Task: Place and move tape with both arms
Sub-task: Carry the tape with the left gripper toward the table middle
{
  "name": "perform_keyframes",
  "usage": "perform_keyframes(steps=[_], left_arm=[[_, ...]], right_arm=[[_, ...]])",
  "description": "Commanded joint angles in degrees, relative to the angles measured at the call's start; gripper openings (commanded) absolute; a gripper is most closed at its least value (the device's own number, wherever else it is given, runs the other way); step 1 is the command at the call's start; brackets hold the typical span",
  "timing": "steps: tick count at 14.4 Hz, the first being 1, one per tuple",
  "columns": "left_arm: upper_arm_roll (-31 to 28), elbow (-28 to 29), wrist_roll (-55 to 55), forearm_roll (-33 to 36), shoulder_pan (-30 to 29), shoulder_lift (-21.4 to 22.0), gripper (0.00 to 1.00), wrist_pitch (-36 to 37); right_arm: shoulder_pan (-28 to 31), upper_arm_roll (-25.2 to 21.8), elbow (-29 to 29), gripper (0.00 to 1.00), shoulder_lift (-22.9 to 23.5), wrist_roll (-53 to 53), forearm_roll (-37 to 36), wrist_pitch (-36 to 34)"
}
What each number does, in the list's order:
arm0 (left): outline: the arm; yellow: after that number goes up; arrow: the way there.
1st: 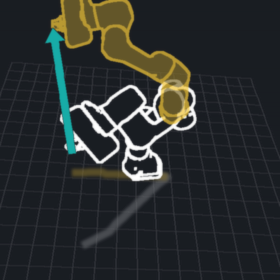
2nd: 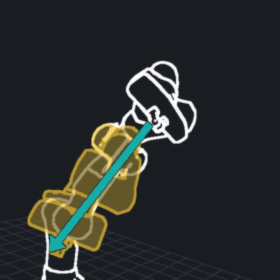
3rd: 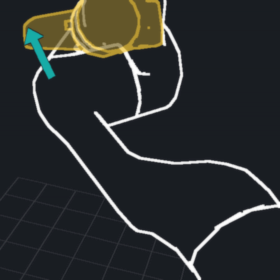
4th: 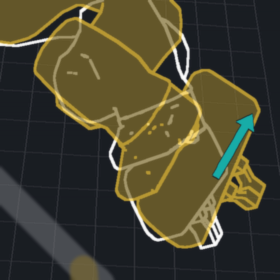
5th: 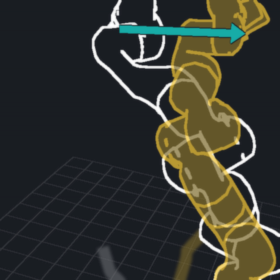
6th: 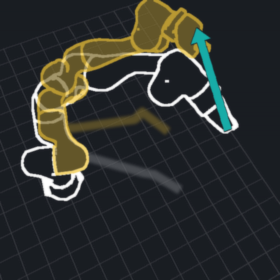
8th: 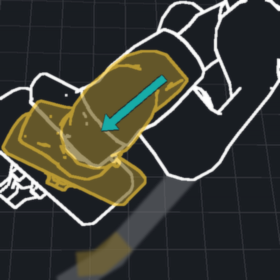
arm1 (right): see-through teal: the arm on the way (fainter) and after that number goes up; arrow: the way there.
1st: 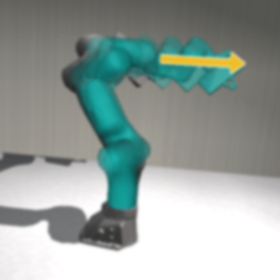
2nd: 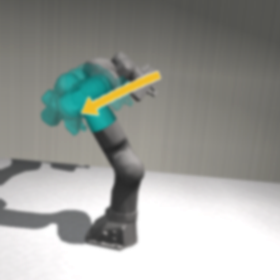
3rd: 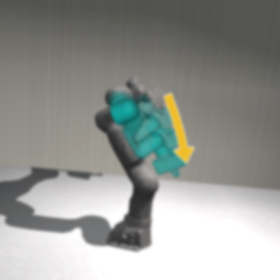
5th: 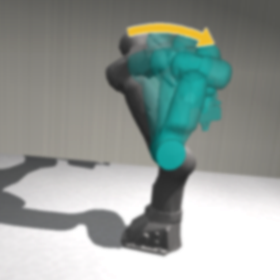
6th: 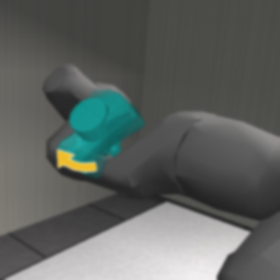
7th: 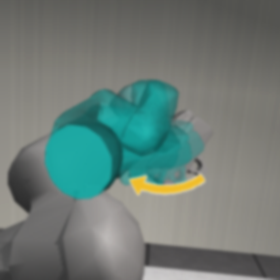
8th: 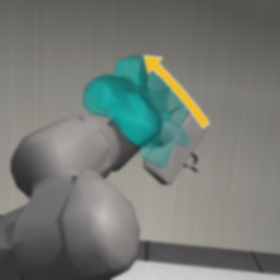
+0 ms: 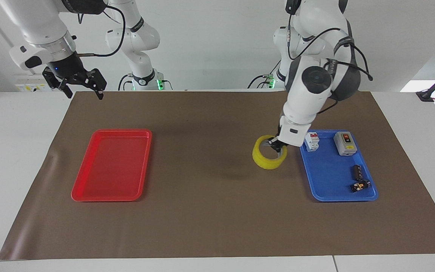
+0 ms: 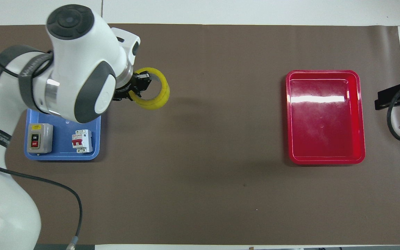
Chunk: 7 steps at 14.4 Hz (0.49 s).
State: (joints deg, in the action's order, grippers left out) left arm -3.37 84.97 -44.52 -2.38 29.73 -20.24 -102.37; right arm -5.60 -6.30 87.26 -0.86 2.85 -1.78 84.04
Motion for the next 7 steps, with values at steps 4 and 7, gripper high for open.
perform_keyframes(steps=[4,7], left_arm=[[-1.2,-2.88,-11.02,-1.84,12.53,-11.39,0.0,-8.53],[-1.11,-0.25,-11.02,-1.93,12.55,-11.67,0.0,-14.34]], right_arm=[[0.41,0.15,0.45,1.0,-0.46,-1.27,-0.07,-0.46],[0.67,0.15,0.36,1.0,-0.46,-1.27,-0.07,-0.2]])
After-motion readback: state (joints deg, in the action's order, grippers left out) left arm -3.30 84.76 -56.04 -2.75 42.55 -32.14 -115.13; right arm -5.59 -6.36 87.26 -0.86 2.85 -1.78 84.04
